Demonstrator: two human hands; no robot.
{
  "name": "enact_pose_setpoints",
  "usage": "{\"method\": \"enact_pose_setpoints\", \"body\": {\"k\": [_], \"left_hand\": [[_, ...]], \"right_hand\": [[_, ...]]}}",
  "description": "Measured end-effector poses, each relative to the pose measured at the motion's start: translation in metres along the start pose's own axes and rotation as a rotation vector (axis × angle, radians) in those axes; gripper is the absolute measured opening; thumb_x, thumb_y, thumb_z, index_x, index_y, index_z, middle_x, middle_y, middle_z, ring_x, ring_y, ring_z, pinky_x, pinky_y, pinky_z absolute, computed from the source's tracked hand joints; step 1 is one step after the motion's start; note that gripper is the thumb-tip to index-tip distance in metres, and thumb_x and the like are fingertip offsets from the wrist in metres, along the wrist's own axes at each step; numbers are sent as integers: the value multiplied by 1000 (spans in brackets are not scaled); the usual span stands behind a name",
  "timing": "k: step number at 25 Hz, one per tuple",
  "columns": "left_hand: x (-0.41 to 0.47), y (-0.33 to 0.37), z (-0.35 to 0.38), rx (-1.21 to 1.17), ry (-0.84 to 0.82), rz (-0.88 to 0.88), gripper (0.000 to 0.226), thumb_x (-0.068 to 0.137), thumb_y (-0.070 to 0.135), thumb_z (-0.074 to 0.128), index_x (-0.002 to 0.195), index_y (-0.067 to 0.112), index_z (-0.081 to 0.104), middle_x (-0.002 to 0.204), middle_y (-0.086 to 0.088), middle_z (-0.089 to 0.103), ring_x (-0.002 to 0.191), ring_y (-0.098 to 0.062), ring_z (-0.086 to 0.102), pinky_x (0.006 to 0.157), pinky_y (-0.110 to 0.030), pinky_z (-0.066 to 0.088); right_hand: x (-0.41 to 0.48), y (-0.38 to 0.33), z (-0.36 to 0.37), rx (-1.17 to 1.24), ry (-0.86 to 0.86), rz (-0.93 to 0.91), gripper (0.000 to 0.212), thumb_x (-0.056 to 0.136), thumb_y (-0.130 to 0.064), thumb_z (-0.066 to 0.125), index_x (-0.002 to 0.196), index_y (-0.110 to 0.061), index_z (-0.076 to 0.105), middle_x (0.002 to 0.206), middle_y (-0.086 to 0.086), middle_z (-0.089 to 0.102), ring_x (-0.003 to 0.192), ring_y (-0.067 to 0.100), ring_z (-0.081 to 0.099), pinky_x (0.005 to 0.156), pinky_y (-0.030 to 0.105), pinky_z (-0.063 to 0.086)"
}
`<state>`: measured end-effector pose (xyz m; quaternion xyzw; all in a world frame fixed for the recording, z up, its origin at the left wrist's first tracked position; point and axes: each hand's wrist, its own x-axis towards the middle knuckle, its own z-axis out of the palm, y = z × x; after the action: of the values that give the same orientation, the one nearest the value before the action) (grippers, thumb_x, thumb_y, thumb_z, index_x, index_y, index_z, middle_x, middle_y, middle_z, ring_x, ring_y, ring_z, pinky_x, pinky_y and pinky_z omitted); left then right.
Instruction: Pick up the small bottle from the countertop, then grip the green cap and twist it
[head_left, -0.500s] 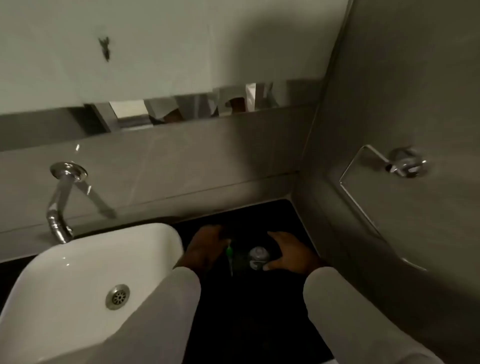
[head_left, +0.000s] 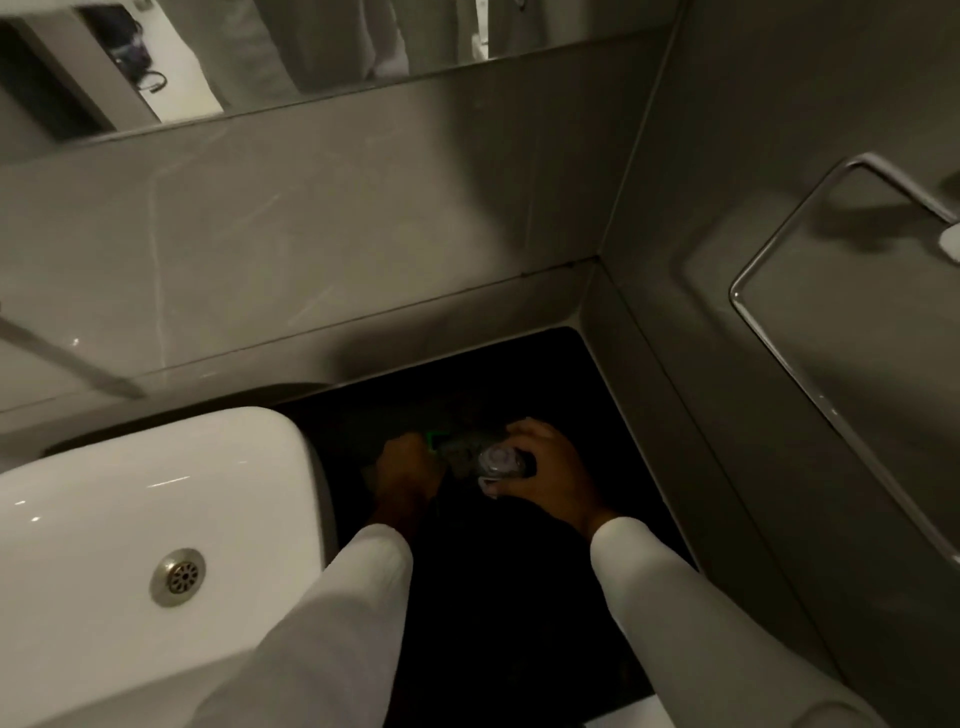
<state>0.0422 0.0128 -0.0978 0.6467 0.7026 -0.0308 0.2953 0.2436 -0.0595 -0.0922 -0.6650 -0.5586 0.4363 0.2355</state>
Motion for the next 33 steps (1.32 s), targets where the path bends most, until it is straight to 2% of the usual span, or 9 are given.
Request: {"method": "enact_pose_setpoints", "body": {"k": [2, 5, 8, 12, 17, 23, 28, 31, 33], "left_hand": [[-3, 4, -23, -96, 103, 5, 33, 87, 32, 69, 113, 13, 71, 112, -15, 73, 105, -36, 67, 81, -32, 52], [-11, 23, -74, -435, 379, 246, 25, 82, 34, 77, 104, 22, 75, 93, 11, 75, 95, -9, 71, 74, -4, 43], [-27, 46, -104, -704, 530, 512, 29, 79, 36, 80, 107, 30, 74, 104, 14, 74, 101, -1, 69, 89, -11, 48], [-38, 66, -95, -721, 502, 615, 31, 78, 33, 82, 107, 28, 74, 107, 3, 72, 103, -8, 67, 91, -20, 51], [-31, 62, -66, -573, 456, 539, 39, 76, 52, 75, 111, 36, 67, 96, 34, 61, 99, 4, 62, 86, -11, 49], [-28, 46, -25, -452, 241, 563, 34, 74, 41, 75, 103, 47, 58, 102, 53, 55, 94, 26, 55, 79, 5, 40], [-18, 32, -12, -464, 31, 571, 38, 82, 15, 79, 101, 47, 70, 103, 26, 66, 98, 15, 60, 85, -3, 43], [-15, 37, -14, -402, 5, 627, 32, 83, 7, 77, 115, 12, 73, 115, -4, 63, 103, 2, 60, 84, 5, 34], [-18, 41, -14, -423, 5, 558, 40, 79, 16, 83, 117, 14, 71, 112, 1, 62, 102, -5, 63, 81, 5, 37]], "right_hand": [[11, -3, -8, -85, -32, -12, 51, 69, -35, 90, 114, -15, 75, 160, 1, 40, 157, 29, 19, 126, 49, 23], [25, -7, -17, -192, -65, 2, 50, 66, -45, 90, 109, -22, 77, 170, -2, 21, 160, 32, -4, 127, 58, 9], [34, -13, -17, -260, -68, 52, 51, 64, -51, 88, 108, -26, 76, 172, -4, 9, 159, 33, -14, 126, 61, -3], [37, -15, -16, -296, -70, 69, 54, 64, -53, 87, 111, -28, 77, 173, -5, 5, 158, 33, -18, 124, 62, -6], [33, -16, -18, -291, -78, 80, 52, 65, -53, 86, 110, -28, 76, 173, -4, 7, 158, 32, -15, 124, 62, -4], [31, -14, -19, -232, -78, 103, 53, 66, -50, 88, 112, -27, 76, 173, -6, 6, 159, 33, -14, 126, 61, -2], [31, -17, -15, -201, -58, 149, 59, 66, -50, 88, 119, -30, 73, 173, -5, 4, 159, 36, -7, 127, 58, 5], [32, -17, -14, -198, -52, 164, 70, 65, -50, 88, 128, -28, 68, 173, -5, 6, 159, 35, -6, 127, 58, 6], [32, -16, -13, -209, -51, 167, 67, 66, -49, 87, 127, -27, 69, 172, -6, 7, 159, 35, -5, 127, 59, 7]]}}
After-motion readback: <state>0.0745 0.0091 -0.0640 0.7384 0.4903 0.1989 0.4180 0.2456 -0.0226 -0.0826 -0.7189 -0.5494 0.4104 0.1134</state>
